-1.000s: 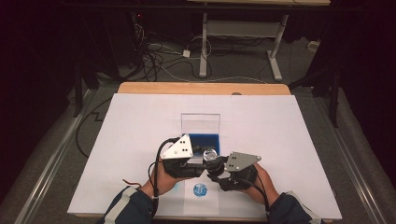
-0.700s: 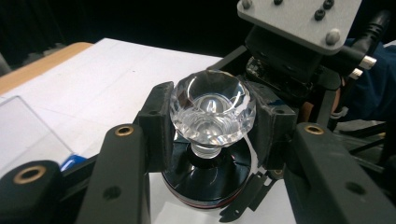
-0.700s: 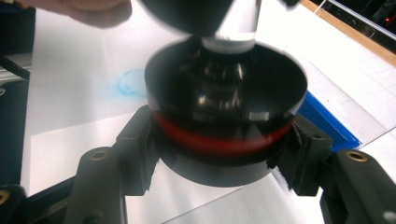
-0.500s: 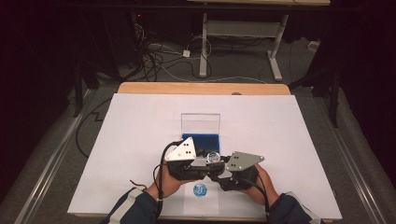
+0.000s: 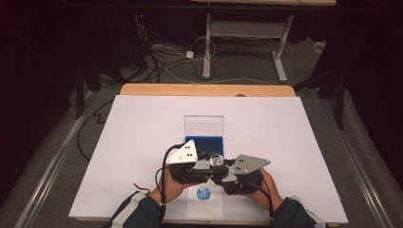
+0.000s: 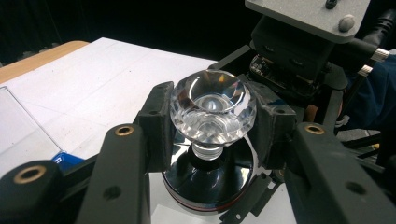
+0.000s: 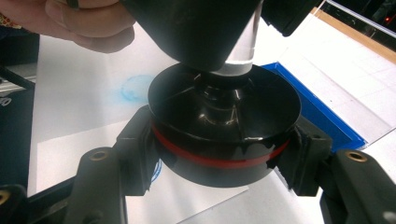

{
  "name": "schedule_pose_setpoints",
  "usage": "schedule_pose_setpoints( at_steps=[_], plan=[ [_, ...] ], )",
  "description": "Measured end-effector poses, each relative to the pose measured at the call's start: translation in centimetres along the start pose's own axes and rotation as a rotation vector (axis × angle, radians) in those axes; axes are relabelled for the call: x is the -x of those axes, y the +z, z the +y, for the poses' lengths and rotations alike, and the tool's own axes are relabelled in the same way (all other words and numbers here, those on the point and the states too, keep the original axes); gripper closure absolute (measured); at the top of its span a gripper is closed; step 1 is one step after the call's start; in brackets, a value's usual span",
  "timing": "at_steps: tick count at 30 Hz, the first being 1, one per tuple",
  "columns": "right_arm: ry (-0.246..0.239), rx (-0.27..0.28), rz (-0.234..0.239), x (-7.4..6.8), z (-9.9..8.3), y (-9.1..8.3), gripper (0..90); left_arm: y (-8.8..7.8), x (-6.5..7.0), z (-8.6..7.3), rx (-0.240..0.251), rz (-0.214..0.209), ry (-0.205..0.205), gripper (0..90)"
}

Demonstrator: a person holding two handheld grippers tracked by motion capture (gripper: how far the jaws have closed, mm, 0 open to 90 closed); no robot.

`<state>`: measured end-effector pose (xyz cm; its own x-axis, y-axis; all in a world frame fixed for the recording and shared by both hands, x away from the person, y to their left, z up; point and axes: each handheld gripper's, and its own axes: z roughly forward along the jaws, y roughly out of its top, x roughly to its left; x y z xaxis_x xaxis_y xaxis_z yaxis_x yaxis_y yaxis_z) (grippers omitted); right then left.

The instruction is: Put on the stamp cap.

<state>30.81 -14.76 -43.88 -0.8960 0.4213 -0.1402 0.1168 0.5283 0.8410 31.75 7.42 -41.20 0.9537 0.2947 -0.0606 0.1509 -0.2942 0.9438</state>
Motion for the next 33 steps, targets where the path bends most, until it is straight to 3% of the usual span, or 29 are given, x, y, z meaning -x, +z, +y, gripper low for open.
schedule_pose_setpoints(
  at_steps=[16,33],
  plan=[
    [-0.014,-0.021,0.003,-0.21,-0.04,-0.02,39.3,0.35,0.59,0.07,-0.023,0.002,0.036,54.0],
    [0.003,-0.041,0.017,-0.26,-0.24,-0.01,39.4,0.76,0.75,-0.1,-0.043,-0.006,0.035,54.1]
  ],
)
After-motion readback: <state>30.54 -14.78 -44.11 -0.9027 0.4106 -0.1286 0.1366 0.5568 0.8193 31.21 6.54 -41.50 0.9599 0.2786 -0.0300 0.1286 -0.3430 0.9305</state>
